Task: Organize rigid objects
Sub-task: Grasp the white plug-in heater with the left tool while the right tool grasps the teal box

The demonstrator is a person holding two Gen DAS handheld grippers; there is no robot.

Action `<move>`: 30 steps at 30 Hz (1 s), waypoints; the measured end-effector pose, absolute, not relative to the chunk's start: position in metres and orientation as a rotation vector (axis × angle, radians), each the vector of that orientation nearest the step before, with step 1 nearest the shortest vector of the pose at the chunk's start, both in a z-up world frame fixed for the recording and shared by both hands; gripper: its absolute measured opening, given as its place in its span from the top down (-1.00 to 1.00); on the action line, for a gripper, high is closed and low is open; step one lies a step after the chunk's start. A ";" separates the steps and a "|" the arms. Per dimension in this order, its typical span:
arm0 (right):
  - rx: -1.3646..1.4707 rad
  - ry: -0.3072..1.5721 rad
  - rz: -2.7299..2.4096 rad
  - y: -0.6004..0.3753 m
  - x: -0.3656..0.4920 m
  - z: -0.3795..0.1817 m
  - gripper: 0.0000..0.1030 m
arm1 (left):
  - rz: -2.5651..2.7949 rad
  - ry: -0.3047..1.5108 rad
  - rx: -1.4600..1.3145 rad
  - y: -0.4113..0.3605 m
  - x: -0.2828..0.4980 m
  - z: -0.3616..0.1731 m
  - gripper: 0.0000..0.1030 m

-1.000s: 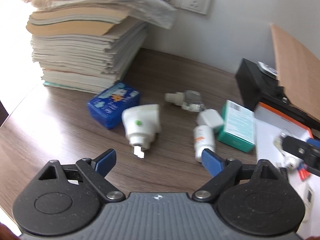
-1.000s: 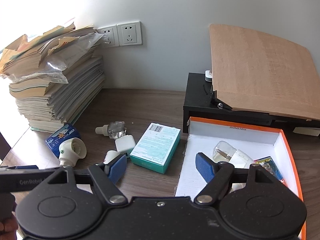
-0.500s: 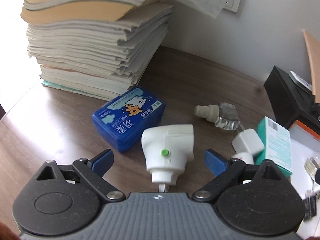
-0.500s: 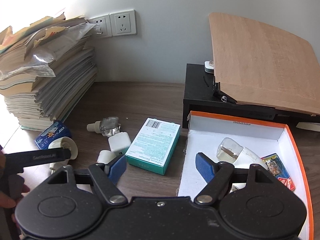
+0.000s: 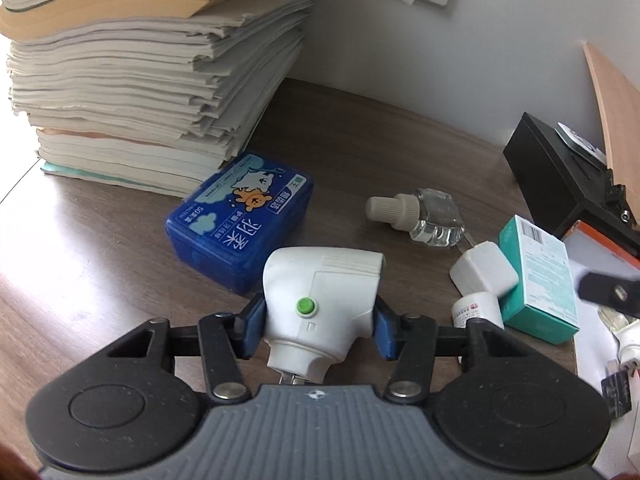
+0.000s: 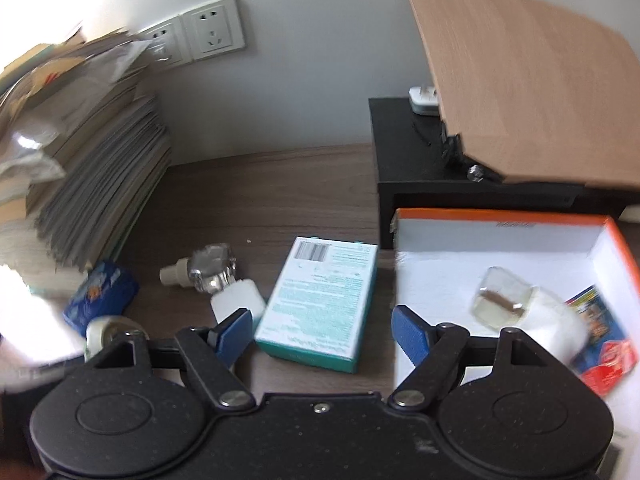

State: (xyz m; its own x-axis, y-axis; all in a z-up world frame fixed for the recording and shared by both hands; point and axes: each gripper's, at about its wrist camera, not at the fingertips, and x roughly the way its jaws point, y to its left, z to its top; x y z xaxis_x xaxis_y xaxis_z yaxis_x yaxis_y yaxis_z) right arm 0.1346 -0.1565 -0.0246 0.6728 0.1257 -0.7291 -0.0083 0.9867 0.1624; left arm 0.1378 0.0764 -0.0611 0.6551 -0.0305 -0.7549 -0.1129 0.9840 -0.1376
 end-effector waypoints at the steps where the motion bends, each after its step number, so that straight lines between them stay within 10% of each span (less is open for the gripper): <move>1: 0.166 0.840 0.067 -0.155 0.140 -0.027 -0.76 | 0.044 0.854 -0.176 0.077 0.136 -0.060 -0.05; 30: 0.002 0.781 0.050 -0.150 0.112 -0.007 -0.63 | -0.044 0.778 -0.133 0.040 0.112 -0.017 -0.05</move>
State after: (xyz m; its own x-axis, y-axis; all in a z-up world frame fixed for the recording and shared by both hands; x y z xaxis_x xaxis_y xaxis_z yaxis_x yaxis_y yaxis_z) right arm 0.1119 -0.1502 -0.0070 0.7088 0.0454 -0.7039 -0.0439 0.9988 0.0201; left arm 0.1117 0.0401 -0.0168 0.7119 -0.0888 -0.6966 -0.0096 0.9907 -0.1361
